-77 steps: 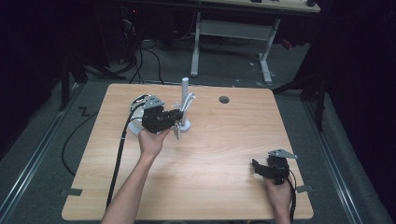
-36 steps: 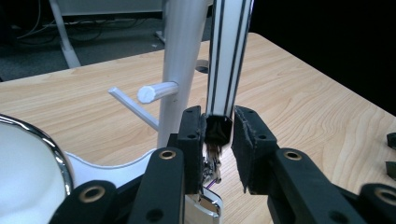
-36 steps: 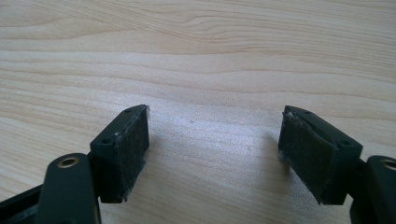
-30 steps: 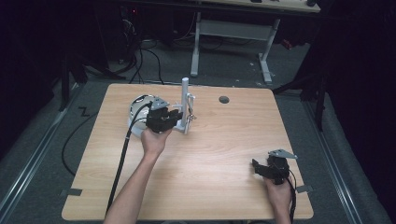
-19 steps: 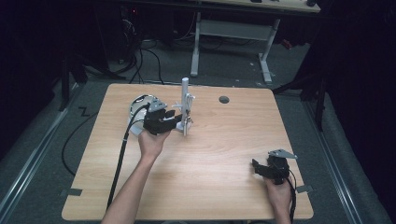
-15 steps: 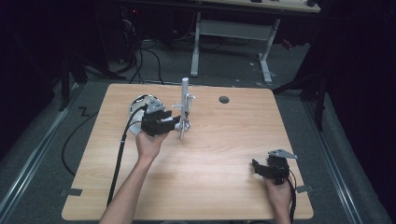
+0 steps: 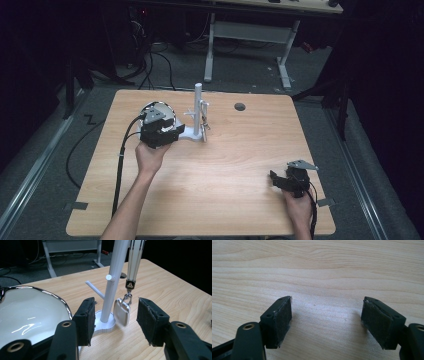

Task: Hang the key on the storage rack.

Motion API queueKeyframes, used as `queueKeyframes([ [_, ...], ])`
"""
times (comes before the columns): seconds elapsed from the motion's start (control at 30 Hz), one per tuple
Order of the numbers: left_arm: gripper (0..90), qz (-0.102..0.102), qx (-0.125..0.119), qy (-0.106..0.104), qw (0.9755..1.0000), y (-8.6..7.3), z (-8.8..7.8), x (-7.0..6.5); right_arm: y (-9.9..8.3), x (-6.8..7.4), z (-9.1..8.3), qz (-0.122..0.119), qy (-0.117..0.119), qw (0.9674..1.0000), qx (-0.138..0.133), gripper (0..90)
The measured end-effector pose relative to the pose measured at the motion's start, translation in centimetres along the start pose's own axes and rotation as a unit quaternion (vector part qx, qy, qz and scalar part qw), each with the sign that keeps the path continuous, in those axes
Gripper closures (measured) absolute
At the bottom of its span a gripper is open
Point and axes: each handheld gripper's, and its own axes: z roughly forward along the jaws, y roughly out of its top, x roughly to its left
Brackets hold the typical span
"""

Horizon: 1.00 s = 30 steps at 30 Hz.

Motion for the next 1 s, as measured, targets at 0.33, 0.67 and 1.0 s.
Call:
queueKeyframes([
  [0.33, 48.3, -0.002, 0.001, 0.004, 1.0000, -0.3, -0.9, 0.4, 0.0, 0.0, 0.0, 0.000, 0.000, 1.0000, 0.000, 24.7],
  [0.67, 48.7, -0.004, 0.002, 0.013, 0.9999, -1.0, -2.1, 0.8, 0.0, 0.0, 0.0, 0.000, 0.000, 1.0000, 0.000, 24.7],
  [1.0, 48.5, -0.007, 0.000, 0.013, 0.9999, -1.5, -3.2, 0.8, 0.0, 0.0, 0.0, 0.000, -0.001, 1.0000, 0.000, 24.6],
])
